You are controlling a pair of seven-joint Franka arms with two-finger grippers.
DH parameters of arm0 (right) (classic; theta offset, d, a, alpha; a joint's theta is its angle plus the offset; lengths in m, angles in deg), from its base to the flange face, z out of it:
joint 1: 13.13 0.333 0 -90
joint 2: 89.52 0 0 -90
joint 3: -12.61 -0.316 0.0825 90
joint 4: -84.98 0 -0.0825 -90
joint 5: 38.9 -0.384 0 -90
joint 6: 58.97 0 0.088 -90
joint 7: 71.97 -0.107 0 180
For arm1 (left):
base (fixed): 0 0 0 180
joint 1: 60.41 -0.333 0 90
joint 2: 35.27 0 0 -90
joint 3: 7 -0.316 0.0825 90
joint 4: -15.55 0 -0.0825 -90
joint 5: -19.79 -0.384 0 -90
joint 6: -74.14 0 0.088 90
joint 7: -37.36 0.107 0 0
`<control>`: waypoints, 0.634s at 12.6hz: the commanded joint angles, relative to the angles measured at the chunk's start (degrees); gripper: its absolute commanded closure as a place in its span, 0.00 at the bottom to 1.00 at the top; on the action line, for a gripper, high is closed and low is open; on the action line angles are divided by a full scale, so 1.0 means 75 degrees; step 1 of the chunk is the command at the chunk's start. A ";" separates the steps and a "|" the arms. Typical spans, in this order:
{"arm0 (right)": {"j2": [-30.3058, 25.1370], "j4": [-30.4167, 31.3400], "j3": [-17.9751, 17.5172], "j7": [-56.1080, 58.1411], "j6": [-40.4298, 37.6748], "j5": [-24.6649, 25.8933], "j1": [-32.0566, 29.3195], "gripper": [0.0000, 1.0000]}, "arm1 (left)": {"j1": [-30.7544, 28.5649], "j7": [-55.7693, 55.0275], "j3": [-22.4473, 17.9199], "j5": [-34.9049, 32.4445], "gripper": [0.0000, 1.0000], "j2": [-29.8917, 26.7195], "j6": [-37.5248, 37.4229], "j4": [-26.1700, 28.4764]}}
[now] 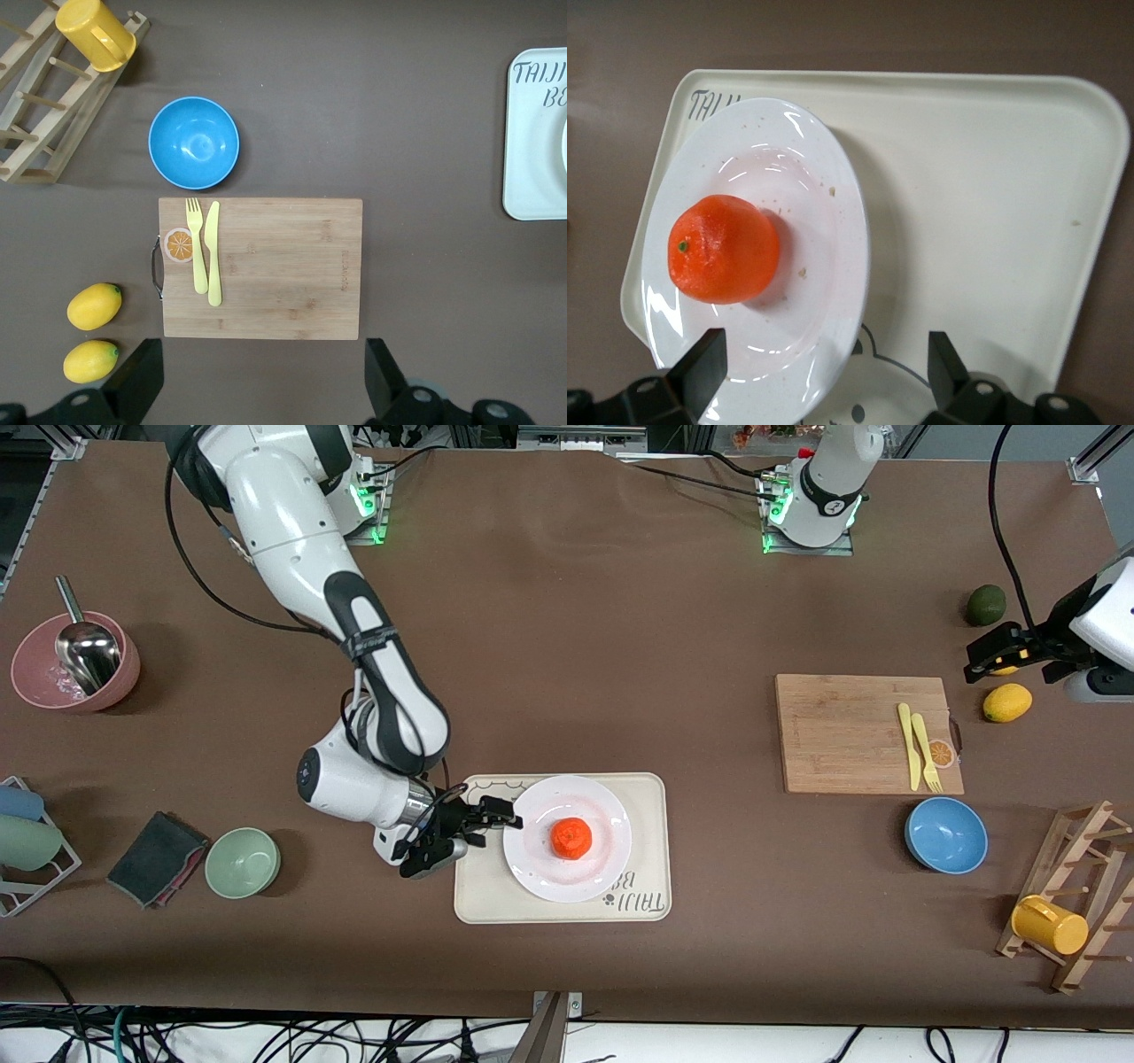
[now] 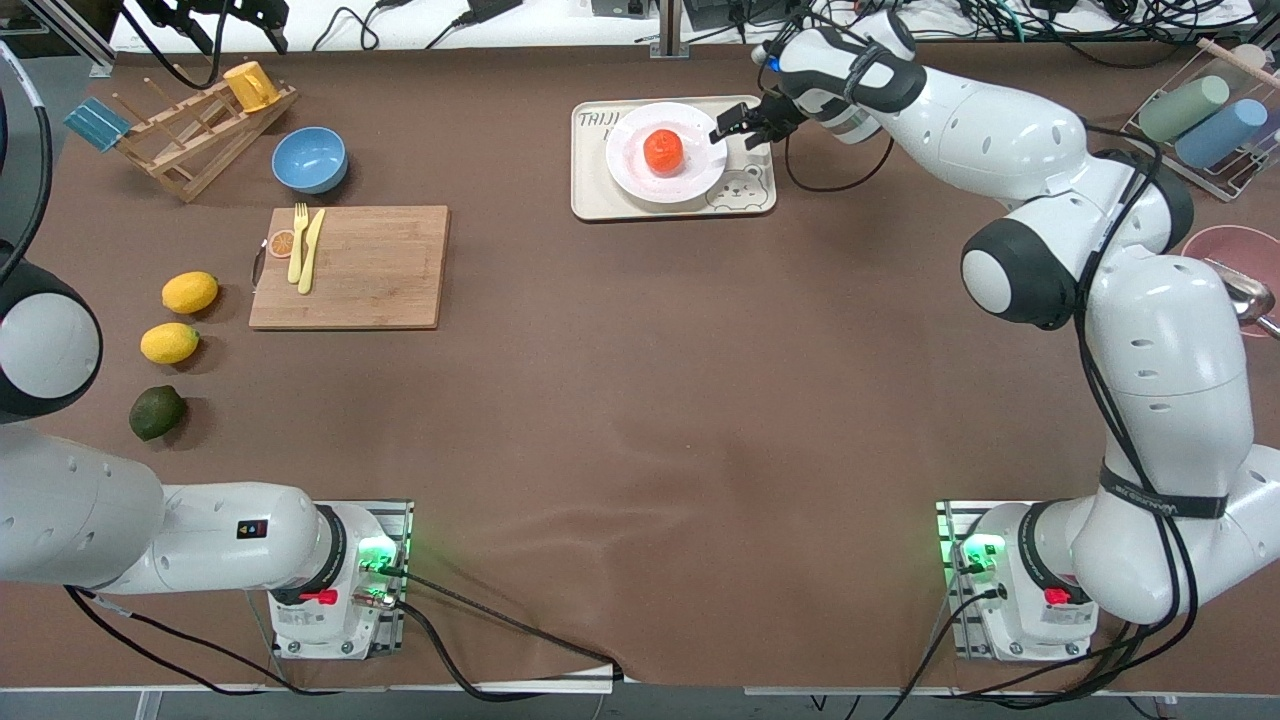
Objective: Place orange and plate with both arms
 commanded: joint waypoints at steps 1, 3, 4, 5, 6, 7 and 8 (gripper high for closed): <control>-0.1132 0.0829 0.0144 -0.1112 -0.0159 0.2066 0.0110 0.00 | 0.0012 0.0141 -0.0003 -0.0077 0.00 0.0002 -0.0037 -0.0116; -0.1742 0.0961 0.0691 -0.1197 -0.1383 0.2937 0.0110 0.00 | 0.0012 0.0141 -0.0003 -0.0077 0.00 0.0002 -0.0037 -0.0116; -0.2140 0.0938 0.0950 -0.1208 -0.2273 0.3277 0.0110 0.00 | 0.0012 0.0141 -0.0003 -0.0077 0.00 0.0002 -0.0037 -0.0116; -0.2585 0.0926 0.1173 -0.1220 -0.3117 0.3849 0.0110 0.00 | 0.0012 0.0141 -0.0003 -0.0077 0.00 0.0014 -0.0037 -0.0116; -0.3065 0.0902 0.1268 -0.1220 -0.3926 0.4492 0.0110 0.00 | 0.0012 0.0141 -0.0003 -0.0077 0.00 0.0002 -0.0037 -0.0116; -0.3522 0.0902 0.1327 -0.1267 -0.4874 0.4847 0.0110 0.00 | 0.0012 0.0141 -0.0003 -0.0077 0.00 0.0002 -0.0037 -0.0116; -0.3863 0.0891 0.1606 -0.1487 -0.5800 0.4955 0.0110 0.00 | 0.0012 0.0141 -0.0003 -0.0077 0.00 0.0002 -0.0037 -0.0116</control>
